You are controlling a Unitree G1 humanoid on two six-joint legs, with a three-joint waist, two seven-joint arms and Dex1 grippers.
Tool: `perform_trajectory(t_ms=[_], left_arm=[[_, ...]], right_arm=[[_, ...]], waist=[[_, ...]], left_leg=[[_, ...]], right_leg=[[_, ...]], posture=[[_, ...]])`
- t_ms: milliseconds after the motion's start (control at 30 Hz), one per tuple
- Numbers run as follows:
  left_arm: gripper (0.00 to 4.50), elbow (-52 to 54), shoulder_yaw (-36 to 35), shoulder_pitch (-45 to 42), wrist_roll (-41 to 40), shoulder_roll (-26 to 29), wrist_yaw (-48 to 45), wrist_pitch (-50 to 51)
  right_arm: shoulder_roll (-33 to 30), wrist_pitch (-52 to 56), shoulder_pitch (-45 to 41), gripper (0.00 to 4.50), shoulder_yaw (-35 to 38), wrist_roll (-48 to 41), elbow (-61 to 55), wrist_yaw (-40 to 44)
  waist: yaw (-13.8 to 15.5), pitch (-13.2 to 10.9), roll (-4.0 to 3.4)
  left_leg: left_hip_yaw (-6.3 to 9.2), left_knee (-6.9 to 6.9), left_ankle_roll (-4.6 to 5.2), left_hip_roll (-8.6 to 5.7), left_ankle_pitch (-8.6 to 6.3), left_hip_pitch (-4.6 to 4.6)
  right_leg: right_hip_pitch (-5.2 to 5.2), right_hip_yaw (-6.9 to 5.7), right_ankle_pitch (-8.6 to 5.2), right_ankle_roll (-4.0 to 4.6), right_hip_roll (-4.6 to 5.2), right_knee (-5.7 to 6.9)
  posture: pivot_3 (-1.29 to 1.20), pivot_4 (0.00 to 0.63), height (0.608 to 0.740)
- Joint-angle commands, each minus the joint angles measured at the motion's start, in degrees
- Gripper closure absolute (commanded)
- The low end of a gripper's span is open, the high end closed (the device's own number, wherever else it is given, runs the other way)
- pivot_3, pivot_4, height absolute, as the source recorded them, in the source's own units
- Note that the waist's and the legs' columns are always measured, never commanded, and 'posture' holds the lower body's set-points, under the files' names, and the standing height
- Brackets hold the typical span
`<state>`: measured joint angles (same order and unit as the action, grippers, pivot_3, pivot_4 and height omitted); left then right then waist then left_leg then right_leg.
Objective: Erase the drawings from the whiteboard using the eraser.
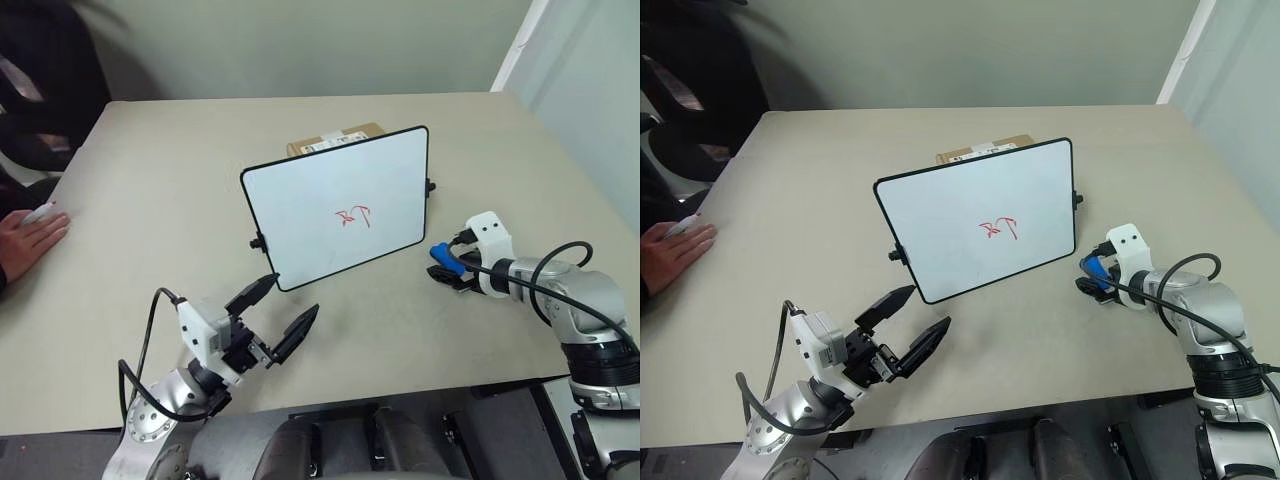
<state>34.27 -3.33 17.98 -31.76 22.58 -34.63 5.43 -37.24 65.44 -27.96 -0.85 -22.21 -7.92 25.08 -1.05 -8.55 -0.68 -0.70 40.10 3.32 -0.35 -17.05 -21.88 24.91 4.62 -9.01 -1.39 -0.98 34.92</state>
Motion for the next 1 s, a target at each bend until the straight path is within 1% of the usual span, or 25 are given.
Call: perform_trajectory(t_ms=[33,100,233,500,600,700,767,867,1000], left_arm=[[0.00,2.82,0.01,0.45,0.17,-0.05,-0.03,-0.76],[0.00,2.85,0.06,0.47,0.19,-0.03,-0.09,-0.76],[0.00,3.00,0.22,0.52,0.18,-0.04,-0.15,-0.71],[0.00,2.90,0.68,0.20,0.31,-0.13,-0.23,-0.65],[0.00,2.92,0.86,0.08,0.39,-0.16,-0.18,-0.62],[0.00,2.96,1.02,-0.01,0.47,-0.13,-0.13,-0.60],[0.00,3.01,1.14,0.01,0.54,-0.17,-0.06,-0.62],[0.00,3.08,1.17,0.15,0.58,-0.22,0.03,-0.73],[0.00,3.34,1.30,0.42,0.68,-0.28,0.15,-0.83]], right_arm=[[-0.91,0.52,0.27,0.19,-0.60,1.23,-0.34,0.27],[-1.25,0.70,0.62,0.63,-0.82,1.18,-1.11,0.64],[-2.41,0.48,2.33,1.99,-0.96,0.76,-3.91,2.22],[-2.57,0.31,2.90,1.99,-0.93,1.36,-5.05,2.82],[-2.58,-0.26,2.81,2.58,-0.90,1.69,-5.01,2.79],[-2.67,-0.19,2.66,3.58,-0.71,1.68,-5.26,2.99],[-2.86,-0.45,2.83,3.95,-0.56,1.62,-5.73,3.44],[-3.37,-2.19,3.43,3.95,-0.14,1.27,-7.67,4.75],[-3.87,-10.59,5.78,3.95,1.42,1.52,-12.43,7.33]], waist=[[0.01,0.00,0.00],[0.04,0.00,0.00],[0.07,0.00,0.00],[-0.04,0.00,0.00],[-0.04,0.00,0.00],[-0.04,0.00,0.00],[-0.06,0.00,0.00],[-0.01,0.00,0.00],[0.03,0.00,0.00]], left_leg=[[0.00,0.01,0.00,0.00,0.00,0.01],[0.00,0.02,0.02,0.00,-0.01,0.01],[0.00,0.01,0.02,0.00,-0.02,0.01],[0.00,0.00,0.00,0.00,0.00,0.00],[0.00,0.01,0.00,0.00,-0.01,0.01],[0.00,0.00,-0.01,0.00,0.00,0.00],[0.00,0.00,-0.01,0.00,0.00,0.00],[0.00,0.00,-0.01,0.00,0.00,0.00],[0.00,0.00,-0.01,0.00,0.00,-0.02]], right_leg=[[0.00,0.00,0.00,0.00,0.00,0.00],[0.00,0.00,0.00,-0.01,0.00,0.00],[-0.02,-0.01,-0.01,0.00,0.00,-0.01],[-0.05,0.00,-0.01,0.00,0.00,0.01],[-0.04,0.00,0.00,-0.01,0.00,0.01],[-0.04,0.00,0.00,-0.01,0.00,0.02],[-0.05,0.00,0.00,-0.01,0.00,0.02],[-0.05,0.00,0.00,-0.01,0.00,0.01],[-0.04,0.00,-0.01,-0.01,0.00,0.01]], posture=[[0.00,0.150,0.740],[0.00,0.150,0.740],[0.00,0.150,0.740],[0.00,0.150,0.740],[0.00,0.150,0.740],[0.00,0.150,0.740],[0.00,0.150,0.740],[0.00,0.150,0.740],[0.00,0.150,0.740]])
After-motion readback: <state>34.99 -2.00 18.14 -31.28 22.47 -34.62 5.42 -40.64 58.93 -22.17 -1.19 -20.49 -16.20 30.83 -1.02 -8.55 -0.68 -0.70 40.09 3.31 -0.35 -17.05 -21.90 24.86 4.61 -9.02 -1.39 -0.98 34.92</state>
